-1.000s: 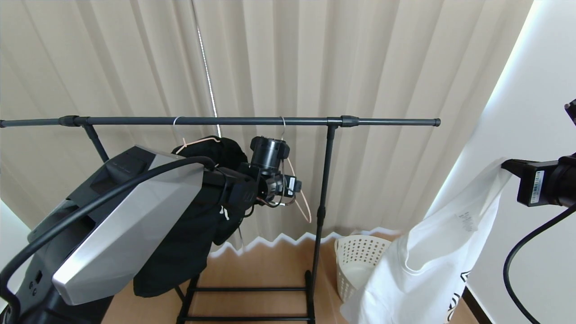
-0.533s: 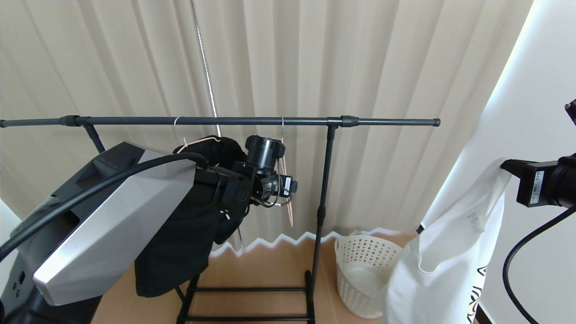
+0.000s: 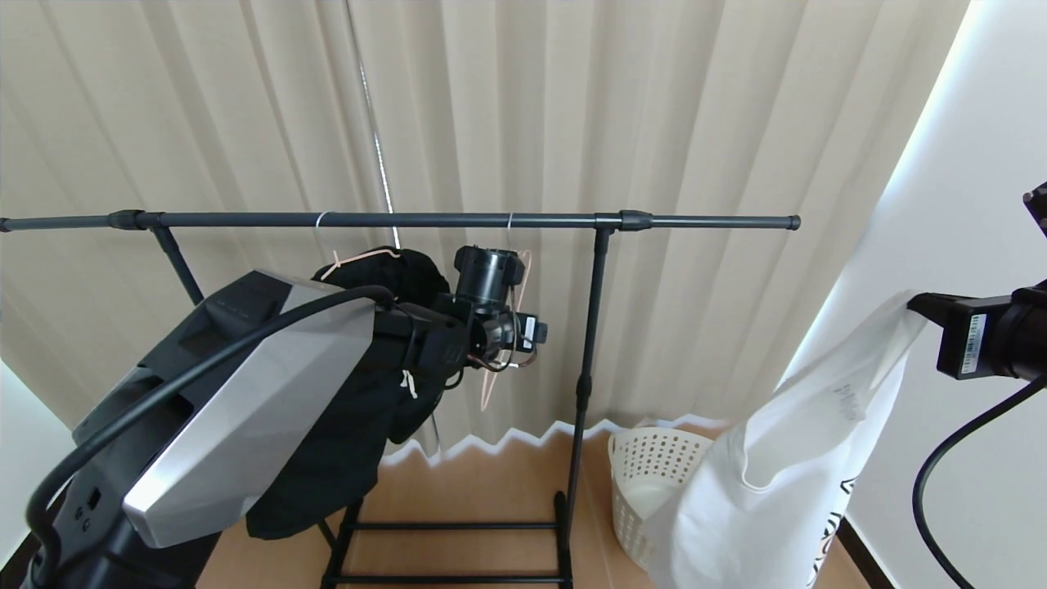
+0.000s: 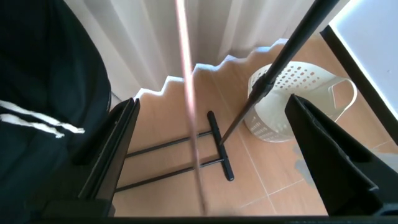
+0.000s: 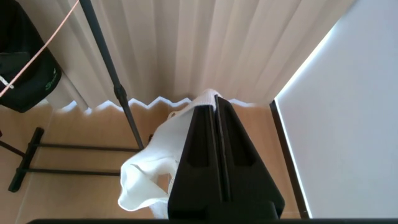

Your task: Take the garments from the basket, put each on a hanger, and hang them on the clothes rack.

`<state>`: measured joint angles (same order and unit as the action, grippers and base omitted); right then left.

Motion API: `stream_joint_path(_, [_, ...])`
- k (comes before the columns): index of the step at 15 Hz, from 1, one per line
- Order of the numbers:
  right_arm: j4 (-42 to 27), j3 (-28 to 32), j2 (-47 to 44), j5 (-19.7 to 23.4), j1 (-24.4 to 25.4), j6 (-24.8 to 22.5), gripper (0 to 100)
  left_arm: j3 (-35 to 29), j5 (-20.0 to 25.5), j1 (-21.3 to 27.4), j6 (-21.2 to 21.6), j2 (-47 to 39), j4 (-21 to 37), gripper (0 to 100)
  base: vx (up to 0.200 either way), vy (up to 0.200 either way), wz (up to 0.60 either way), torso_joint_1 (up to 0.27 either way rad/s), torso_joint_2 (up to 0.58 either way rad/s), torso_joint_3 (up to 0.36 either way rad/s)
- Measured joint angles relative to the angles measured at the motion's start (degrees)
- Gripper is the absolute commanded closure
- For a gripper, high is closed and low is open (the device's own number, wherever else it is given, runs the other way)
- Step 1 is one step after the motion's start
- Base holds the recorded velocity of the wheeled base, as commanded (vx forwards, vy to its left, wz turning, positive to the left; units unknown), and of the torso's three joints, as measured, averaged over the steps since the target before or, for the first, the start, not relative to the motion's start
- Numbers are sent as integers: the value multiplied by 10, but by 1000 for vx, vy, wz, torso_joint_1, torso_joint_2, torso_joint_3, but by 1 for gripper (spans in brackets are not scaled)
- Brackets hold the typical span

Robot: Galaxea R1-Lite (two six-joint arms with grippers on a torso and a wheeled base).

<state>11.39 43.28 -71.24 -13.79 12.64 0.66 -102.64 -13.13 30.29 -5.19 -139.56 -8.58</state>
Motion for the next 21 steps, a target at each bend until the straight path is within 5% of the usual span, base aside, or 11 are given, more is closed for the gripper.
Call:
stream_joint_path(5, [0, -5, -1, 0, 0, 0, 100, -17, -3, -20, -2, -29, -1, 0, 0, 0, 0, 0, 0, 0])
stream_joint_path(6, [0, -5, -1, 0, 1, 0, 100, -17, -3, -22, -4, -30, -1, 100, 0, 0, 0, 0, 0, 0])
stream_joint_path(15, [0, -8, -1, -1, 7, 0, 100, -9, -5, -24, -8, -17, -15, 100, 0, 0, 0, 0, 0, 0])
stream_joint_path(21, [0, -7, 1, -1, 7, 0, 100, 63, -4, -18, -4, 40, -42, 100, 0, 0, 0, 0, 0, 0])
